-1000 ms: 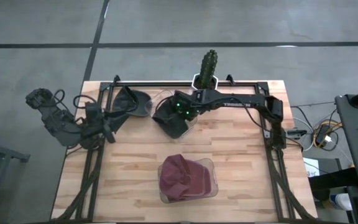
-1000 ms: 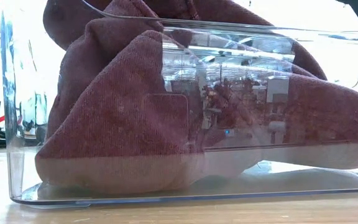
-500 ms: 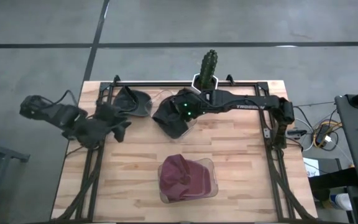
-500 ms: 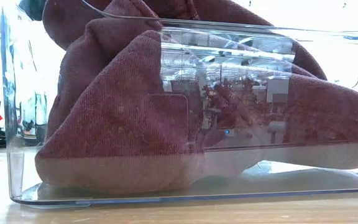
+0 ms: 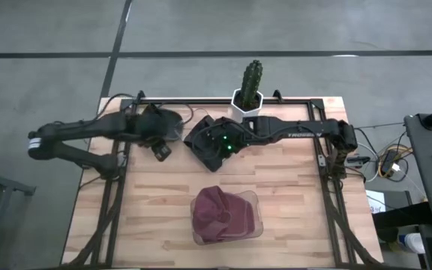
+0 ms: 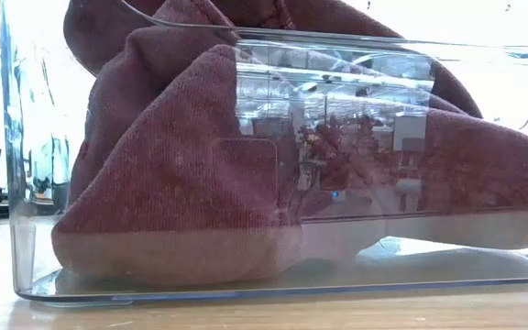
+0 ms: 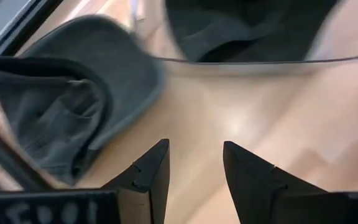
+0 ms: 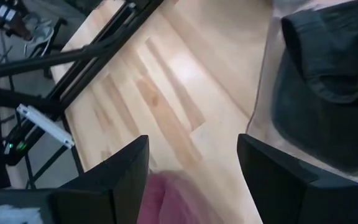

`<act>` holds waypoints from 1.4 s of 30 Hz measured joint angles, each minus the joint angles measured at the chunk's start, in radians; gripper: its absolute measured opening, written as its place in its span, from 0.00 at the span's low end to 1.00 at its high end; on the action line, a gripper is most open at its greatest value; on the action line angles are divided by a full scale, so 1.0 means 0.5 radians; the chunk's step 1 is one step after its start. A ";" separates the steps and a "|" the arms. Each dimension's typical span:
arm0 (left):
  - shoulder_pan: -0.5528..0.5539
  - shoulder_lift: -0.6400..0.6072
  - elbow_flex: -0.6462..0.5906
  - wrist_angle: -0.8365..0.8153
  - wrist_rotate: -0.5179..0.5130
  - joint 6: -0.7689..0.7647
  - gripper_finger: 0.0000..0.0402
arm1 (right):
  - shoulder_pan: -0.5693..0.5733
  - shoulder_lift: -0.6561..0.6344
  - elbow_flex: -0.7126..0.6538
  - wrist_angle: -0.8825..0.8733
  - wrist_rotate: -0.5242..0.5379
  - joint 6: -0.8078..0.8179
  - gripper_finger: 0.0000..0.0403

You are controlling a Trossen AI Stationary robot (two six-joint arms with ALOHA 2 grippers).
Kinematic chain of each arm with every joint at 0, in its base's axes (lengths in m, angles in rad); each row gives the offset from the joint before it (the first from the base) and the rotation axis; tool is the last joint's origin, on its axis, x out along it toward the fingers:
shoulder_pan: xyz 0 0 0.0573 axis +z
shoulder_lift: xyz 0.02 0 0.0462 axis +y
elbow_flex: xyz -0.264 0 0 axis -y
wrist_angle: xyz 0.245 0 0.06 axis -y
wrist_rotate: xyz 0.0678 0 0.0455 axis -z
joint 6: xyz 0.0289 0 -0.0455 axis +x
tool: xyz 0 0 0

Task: Pick & Place hat
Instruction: Put the black cap into the top transparent bin

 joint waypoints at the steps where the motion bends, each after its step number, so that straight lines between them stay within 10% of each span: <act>1: 0.059 0.048 0.000 -0.003 -0.003 0.056 0.35 | 0.011 0.000 0.000 -0.004 -0.007 -0.003 0.59; 11: 0.343 0.519 -0.026 -0.024 -0.024 0.731 0.35 | 0.048 0.000 -0.001 -0.010 -0.014 -0.032 0.57; 42: 0.391 1.107 -0.198 0.109 -0.252 1.211 0.32 | 0.042 0.001 -0.001 0.004 -0.038 -0.035 0.56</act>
